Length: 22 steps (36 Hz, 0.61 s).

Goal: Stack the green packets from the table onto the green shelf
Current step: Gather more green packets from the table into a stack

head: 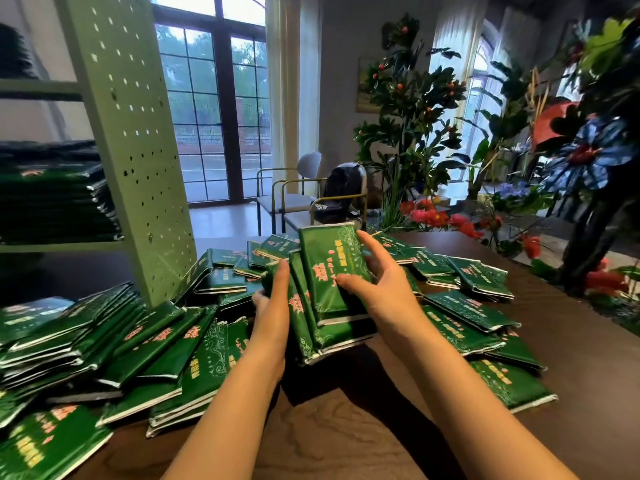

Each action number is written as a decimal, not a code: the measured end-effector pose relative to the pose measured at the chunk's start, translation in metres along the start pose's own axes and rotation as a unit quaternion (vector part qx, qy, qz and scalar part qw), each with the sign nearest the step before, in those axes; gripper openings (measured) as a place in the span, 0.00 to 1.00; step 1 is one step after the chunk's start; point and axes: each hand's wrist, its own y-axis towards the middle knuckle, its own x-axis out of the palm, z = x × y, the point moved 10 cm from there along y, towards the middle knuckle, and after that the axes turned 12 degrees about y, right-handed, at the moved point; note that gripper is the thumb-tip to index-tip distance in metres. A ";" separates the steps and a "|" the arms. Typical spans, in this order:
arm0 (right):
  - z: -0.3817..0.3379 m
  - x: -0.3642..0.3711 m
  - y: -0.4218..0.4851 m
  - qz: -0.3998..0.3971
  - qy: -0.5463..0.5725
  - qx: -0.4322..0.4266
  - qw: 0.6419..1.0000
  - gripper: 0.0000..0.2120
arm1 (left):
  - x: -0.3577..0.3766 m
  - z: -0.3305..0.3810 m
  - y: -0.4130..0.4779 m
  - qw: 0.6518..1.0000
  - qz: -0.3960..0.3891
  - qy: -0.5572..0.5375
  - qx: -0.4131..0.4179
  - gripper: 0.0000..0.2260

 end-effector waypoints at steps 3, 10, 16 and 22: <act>0.001 0.011 -0.008 -0.001 -0.032 -0.024 0.999 0.33 | 0.008 0.019 -0.018 0.998 0.002 0.044 0.051 0.64; 0.002 0.011 -0.022 -0.007 -0.071 -0.040 0.997 0.35 | 0.021 0.033 -0.031 0.992 -0.052 0.075 0.087 0.66; 0.000 0.010 -0.043 -0.079 -0.063 -0.008 0.995 0.38 | 0.033 0.037 -0.049 0.982 -0.085 0.104 0.134 0.53; 0.013 -0.007 -0.057 -0.066 0.104 0.093 0.988 0.33 | 0.053 0.046 -0.070 0.937 -0.103 0.260 0.210 0.60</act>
